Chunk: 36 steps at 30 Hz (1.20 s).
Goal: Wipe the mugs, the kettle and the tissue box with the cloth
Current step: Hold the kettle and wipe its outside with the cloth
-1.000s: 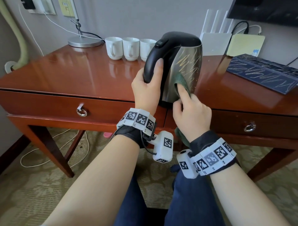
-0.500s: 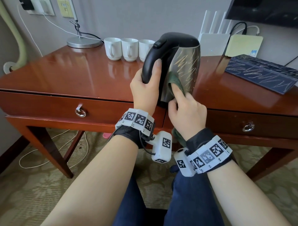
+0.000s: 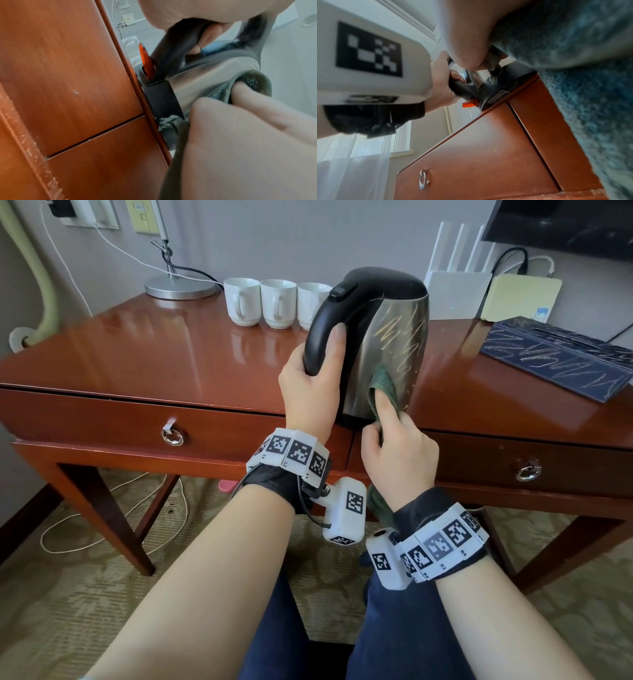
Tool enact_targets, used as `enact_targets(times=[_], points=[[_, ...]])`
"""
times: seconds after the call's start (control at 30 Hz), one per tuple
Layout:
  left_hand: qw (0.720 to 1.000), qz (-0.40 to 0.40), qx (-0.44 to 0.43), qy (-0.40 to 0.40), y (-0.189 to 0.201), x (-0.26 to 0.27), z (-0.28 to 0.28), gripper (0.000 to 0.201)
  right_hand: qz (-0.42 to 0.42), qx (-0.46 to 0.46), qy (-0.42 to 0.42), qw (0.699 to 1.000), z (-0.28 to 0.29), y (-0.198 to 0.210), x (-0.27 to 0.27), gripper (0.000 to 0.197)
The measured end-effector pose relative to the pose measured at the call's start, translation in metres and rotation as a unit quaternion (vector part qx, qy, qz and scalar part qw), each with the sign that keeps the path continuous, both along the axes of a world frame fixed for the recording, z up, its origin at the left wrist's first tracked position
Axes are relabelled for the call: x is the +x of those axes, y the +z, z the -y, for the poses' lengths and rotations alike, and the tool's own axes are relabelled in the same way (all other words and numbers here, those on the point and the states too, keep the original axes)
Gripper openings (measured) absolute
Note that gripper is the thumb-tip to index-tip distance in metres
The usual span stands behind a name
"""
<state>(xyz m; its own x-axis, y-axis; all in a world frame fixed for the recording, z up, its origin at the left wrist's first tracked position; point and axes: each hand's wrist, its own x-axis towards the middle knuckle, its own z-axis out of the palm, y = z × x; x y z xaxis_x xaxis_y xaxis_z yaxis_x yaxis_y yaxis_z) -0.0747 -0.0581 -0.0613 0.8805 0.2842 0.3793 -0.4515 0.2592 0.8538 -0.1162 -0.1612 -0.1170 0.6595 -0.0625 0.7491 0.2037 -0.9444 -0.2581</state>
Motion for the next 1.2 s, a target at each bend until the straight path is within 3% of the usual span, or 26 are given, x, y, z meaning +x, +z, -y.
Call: enact_targets(times=[0.27,0.57,0.97,1.2], points=[[1.000,0.000,0.003,0.001,-0.002,0.002,0.000,0.035,0.026,-0.029,-0.022,0.999,0.004,0.021,0.007,0.047],[1.000,0.002,-0.001,-0.001,-0.001,0.000,0.000,0.035,0.002,-0.015,-0.014,1.000,-0.001,0.010,0.002,0.049],[1.000,0.000,-0.001,-0.005,-0.002,0.001,-0.001,0.037,0.010,-0.022,-0.042,0.999,0.004,0.025,0.004,0.051],[1.000,0.003,-0.003,-0.003,-0.001,0.001,-0.001,0.039,-0.001,-0.040,-0.003,0.999,-0.003,0.020,0.003,0.049]])
